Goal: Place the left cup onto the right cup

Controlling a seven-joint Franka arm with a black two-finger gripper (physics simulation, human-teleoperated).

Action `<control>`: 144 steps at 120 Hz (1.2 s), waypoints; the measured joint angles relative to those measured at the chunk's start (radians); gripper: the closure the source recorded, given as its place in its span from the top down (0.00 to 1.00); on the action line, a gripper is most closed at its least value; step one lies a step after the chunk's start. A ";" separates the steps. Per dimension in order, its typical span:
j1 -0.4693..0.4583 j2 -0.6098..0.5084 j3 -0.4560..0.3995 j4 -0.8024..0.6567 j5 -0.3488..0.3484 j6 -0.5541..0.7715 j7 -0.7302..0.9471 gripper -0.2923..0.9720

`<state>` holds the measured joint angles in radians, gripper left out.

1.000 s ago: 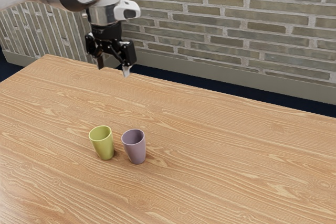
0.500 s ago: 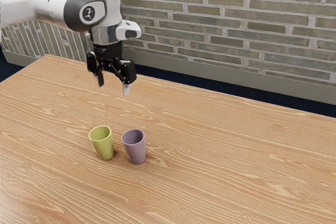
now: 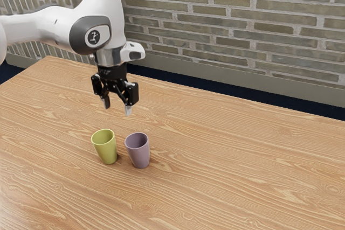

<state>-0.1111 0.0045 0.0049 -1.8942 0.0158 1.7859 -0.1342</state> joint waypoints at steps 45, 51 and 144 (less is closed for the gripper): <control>0.005 0.001 0.010 -0.057 -0.011 0.049 -0.004 0.58; 0.004 0.001 0.014 -0.063 -0.012 0.053 -0.004 0.57; 0.048 0.008 0.033 -0.129 -0.012 0.102 -0.011 0.56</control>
<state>-0.0629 0.0122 0.0382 -2.0236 0.0038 1.8882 -0.1447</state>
